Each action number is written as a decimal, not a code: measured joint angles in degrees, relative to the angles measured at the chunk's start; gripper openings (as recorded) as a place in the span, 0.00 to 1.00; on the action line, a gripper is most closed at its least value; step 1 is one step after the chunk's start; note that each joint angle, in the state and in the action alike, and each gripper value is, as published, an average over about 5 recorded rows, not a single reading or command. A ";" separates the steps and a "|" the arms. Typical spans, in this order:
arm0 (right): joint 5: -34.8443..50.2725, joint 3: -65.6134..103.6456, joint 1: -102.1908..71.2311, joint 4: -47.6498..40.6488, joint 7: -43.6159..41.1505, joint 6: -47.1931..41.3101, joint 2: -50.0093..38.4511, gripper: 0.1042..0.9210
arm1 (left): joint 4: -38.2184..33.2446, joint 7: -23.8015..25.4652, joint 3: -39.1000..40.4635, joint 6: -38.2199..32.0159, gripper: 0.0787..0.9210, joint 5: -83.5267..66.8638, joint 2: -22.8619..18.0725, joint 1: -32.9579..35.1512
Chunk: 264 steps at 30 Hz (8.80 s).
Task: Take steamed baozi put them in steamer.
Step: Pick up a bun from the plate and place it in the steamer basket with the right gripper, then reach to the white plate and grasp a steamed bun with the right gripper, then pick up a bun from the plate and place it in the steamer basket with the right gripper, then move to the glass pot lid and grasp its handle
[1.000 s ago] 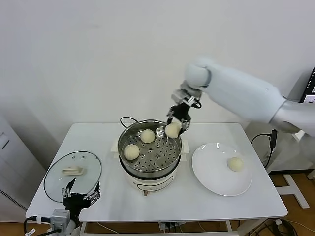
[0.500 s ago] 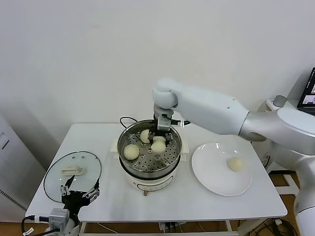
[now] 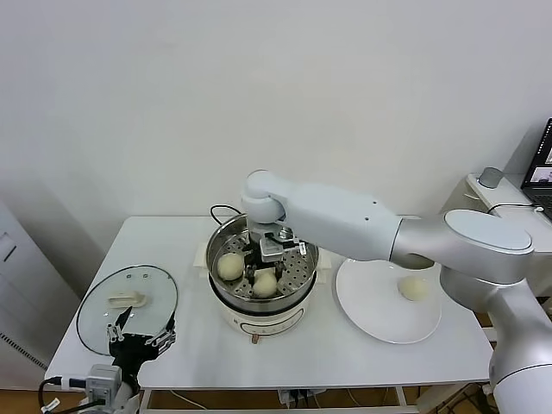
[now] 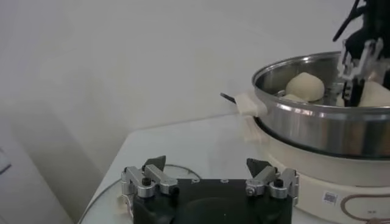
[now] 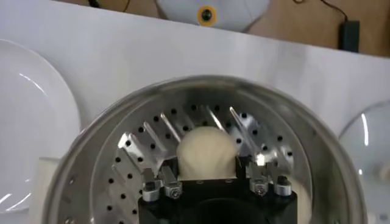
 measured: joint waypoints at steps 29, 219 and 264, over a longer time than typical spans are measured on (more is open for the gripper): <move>11.93 0.86 6.64 0.93 -0.90 -11.56 -6.05 0.88 | -0.24 0.29 0.08 0.33 0.88 -0.22 0.00 0.31; 32.84 -7.67 7.31 -2.45 18.28 -83.42 -9.65 0.87 | -1.57 1.43 -0.80 2.46 0.88 -6.18 0.00 0.93; 47.52 90.57 -72.08 23.33 65.85 -47.23 -12.00 0.88 | 7.34 -1.67 -6.04 -11.93 0.88 5.37 0.04 -8.31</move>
